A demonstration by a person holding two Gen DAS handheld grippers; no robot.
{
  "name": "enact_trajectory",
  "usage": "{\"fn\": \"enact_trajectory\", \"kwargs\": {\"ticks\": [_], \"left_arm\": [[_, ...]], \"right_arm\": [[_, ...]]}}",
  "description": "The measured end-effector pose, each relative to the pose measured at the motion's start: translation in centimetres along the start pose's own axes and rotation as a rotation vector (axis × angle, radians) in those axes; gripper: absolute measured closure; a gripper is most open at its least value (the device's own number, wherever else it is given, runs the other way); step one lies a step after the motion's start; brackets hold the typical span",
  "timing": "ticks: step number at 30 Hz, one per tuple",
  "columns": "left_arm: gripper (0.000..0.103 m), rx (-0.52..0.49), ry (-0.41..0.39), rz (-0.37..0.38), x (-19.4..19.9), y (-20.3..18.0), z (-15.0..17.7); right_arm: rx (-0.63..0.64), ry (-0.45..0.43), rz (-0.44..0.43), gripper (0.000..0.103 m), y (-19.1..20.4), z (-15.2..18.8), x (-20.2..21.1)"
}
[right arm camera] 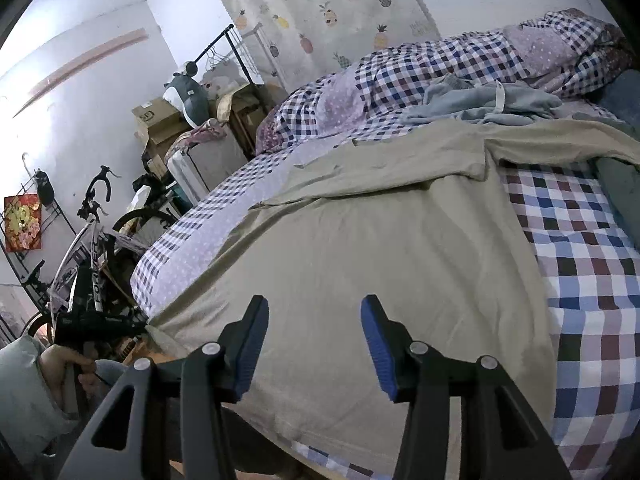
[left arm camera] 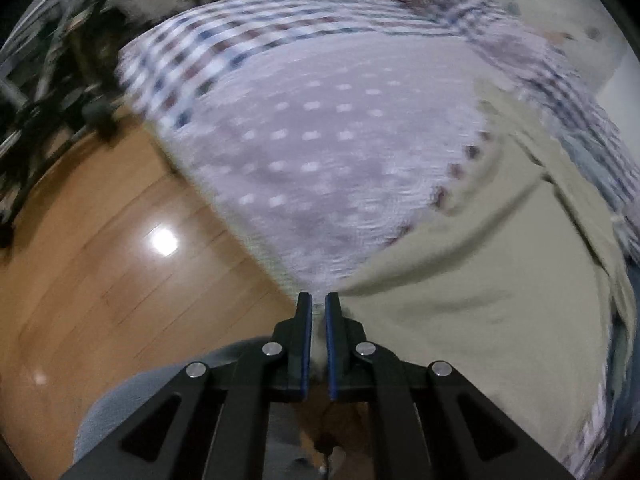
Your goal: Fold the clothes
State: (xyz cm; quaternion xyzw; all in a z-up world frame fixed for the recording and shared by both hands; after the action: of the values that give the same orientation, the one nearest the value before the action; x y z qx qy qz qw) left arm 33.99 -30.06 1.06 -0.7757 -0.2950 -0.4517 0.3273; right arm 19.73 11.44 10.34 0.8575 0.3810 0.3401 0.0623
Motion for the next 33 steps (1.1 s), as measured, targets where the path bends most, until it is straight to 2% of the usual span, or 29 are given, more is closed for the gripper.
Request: {"fn": "enact_trajectory", "kwargs": {"ticks": [3, 6, 8, 10, 12, 13, 16, 22, 27, 33], "left_arm": [[0.097, 0.045, 0.004, -0.022, -0.1, 1.1, -0.2], [0.091, 0.080, 0.002, -0.030, 0.0, 1.9, -0.3], [0.080, 0.058, -0.033, 0.036, 0.7, 0.7, -0.5], [0.050, 0.035, -0.070, 0.104, 1.5, -0.5, -0.6], [0.031, 0.007, -0.115, 0.191, 2.3, -2.3, -0.6], [0.025, -0.010, -0.128, 0.233, 2.6, -3.3, -0.6], [0.020, -0.077, -0.140, 0.354, 3.2, -6.6, -0.3], [0.019, -0.254, -0.134, 0.491, 3.8, -13.7, 1.4], [0.018, -0.389, -0.124, 0.600, 4.1, -19.6, 2.8], [0.018, -0.464, -0.092, 0.727, 3.1, -27.0, 3.1]], "right_arm": [[-0.004, 0.005, 0.010, 0.050, -0.3, 0.1, 0.0], [-0.018, 0.005, 0.028, 0.049, -1.0, 0.3, 0.2], [-0.036, -0.005, 0.039, 0.049, -1.8, 0.3, 0.6], [-0.065, -0.024, 0.054, 0.048, -2.8, 0.2, 1.3], [-0.098, -0.040, 0.067, 0.047, -4.0, 0.1, 1.9], [-0.117, -0.051, 0.073, 0.047, -4.7, 0.0, 2.4], [-0.177, -0.094, 0.093, 0.047, -7.1, -0.4, 4.1], [-0.351, -0.217, 0.145, 0.046, -13.7, -1.3, 8.5], [-0.560, -0.347, 0.172, 0.043, -21.2, -1.6, 12.7], [-0.768, -0.510, 0.194, 0.043, -31.1, -2.7, 17.2]]}}
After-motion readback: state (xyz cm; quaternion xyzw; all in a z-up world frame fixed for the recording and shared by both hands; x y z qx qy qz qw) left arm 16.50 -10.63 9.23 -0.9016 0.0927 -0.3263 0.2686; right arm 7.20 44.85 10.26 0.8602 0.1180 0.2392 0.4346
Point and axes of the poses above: each gripper's, at about its wrist camera, not at the fingertips, and x roughly against the way its jaws point, y to its left, z to its underside, the point moved 4 cm from there along -x, roughly the way its jaws point, and after that the axes turned 2 degrees about x, right-handed, at the moved point
